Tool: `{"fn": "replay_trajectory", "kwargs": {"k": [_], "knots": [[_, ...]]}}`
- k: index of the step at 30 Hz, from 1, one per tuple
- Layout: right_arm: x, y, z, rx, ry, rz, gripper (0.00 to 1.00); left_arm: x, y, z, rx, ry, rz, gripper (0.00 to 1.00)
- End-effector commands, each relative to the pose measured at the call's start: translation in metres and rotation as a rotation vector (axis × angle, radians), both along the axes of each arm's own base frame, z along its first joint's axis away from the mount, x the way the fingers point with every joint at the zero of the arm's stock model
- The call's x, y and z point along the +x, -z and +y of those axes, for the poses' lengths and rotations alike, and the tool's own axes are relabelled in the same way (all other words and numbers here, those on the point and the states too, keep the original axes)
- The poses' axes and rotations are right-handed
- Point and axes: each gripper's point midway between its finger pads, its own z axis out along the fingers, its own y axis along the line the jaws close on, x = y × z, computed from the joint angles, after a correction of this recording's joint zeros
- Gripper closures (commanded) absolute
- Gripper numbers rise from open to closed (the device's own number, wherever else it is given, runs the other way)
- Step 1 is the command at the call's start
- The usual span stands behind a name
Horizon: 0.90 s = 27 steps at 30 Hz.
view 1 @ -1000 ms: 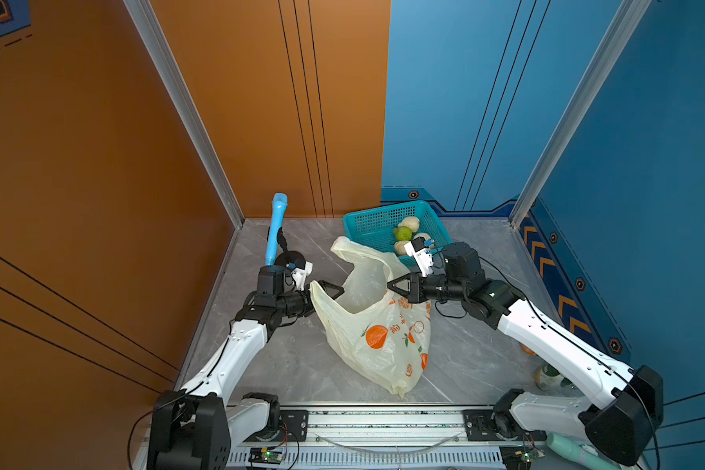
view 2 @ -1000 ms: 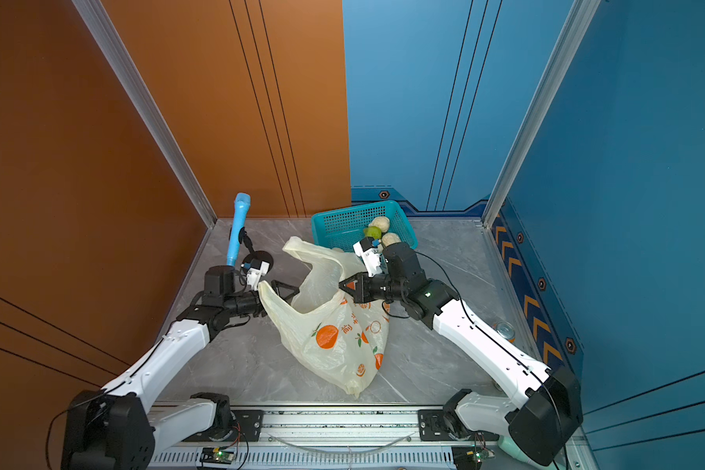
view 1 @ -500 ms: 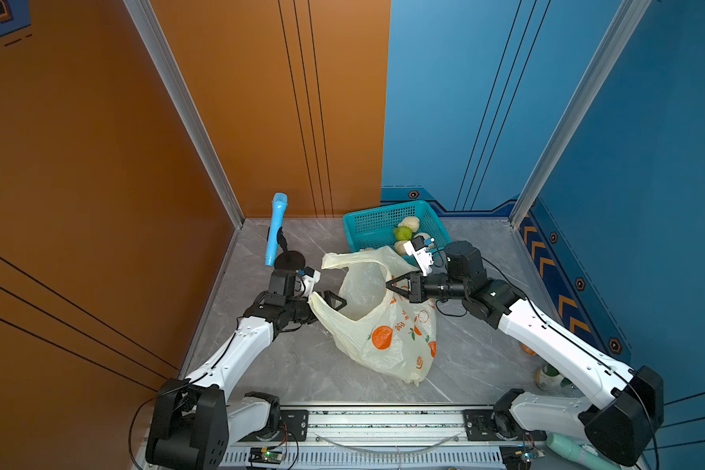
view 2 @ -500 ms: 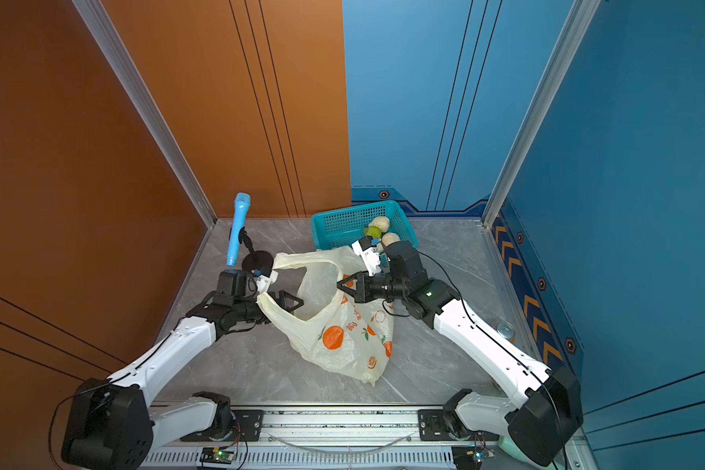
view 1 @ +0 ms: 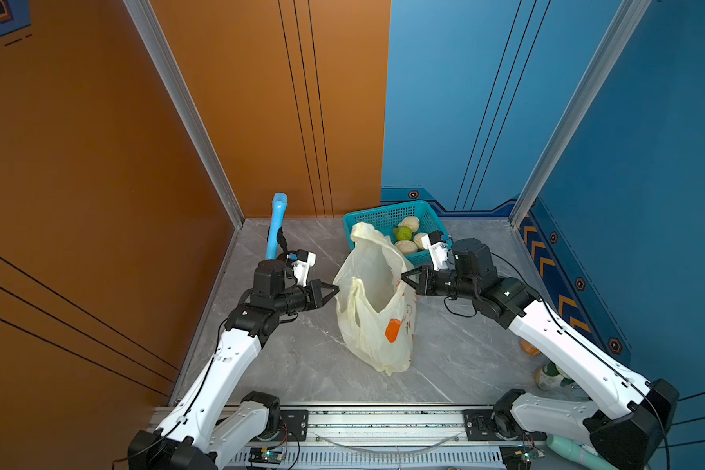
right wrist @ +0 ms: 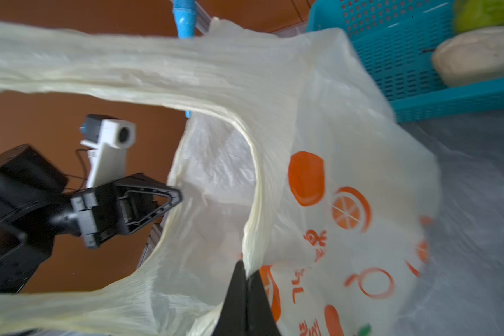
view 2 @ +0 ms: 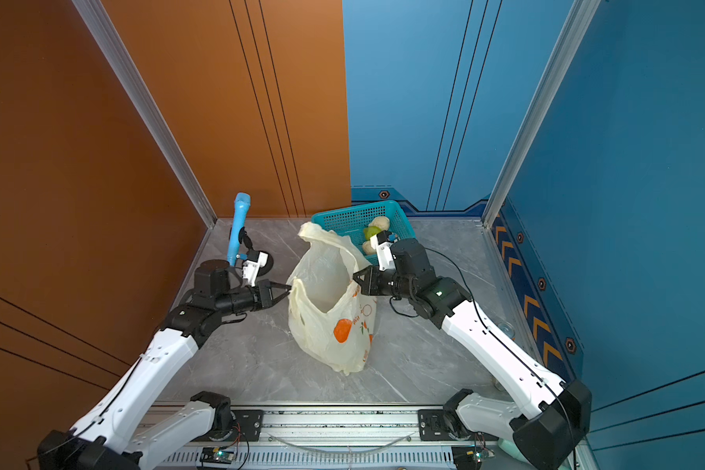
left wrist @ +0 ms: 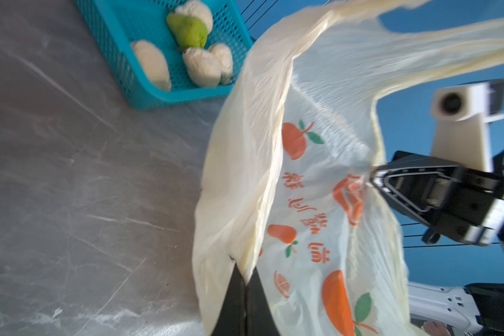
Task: Place the pears into plastic bags & tie knots
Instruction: Pick up the plastic bag at the center of the board.
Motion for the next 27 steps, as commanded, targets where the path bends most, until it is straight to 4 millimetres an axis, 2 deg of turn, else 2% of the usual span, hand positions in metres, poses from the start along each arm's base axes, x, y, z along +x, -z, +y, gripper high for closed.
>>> {"fn": "replay_trajectory", "kwargs": {"k": [1, 4, 9, 12, 18, 20, 22, 27], "knots": [[0.005, 0.010, -0.025, -0.086, 0.159, 0.115, 1.00, -0.013, -0.025, -0.002, -0.027, 0.000, 0.016, 1.00], [0.006, 0.018, -0.016, -0.090, 0.147, 0.147, 1.00, -0.021, -0.026, -0.002, -0.022, -0.003, 0.051, 1.00], [0.015, 0.042, -0.018, -0.171, 0.169, 0.171, 1.00, -0.025, 0.001, 0.015, 0.127, -0.078, 0.101, 1.00], [0.022, 0.052, -0.018, -0.197, 0.172, 0.184, 1.00, -0.020, 0.009, 0.018, 0.156, -0.093, 0.119, 1.00], [0.031, 0.057, -0.011, -0.212, 0.144, 0.195, 1.00, -0.010, 0.006, 0.020, 0.192, -0.108, 0.094, 0.97], [0.032, 0.055, -0.010, -0.204, 0.137, 0.197, 0.89, -0.009, 0.003, 0.019, 0.195, -0.101, 0.082, 1.00], [0.034, 0.046, -0.011, -0.197, 0.136, 0.185, 0.73, -0.008, 0.001, 0.018, 0.194, -0.096, 0.074, 1.00], [0.048, 0.013, -0.025, -0.198, 0.154, 0.106, 0.54, -0.009, 0.001, 0.019, 0.197, -0.100, 0.069, 1.00]]}}
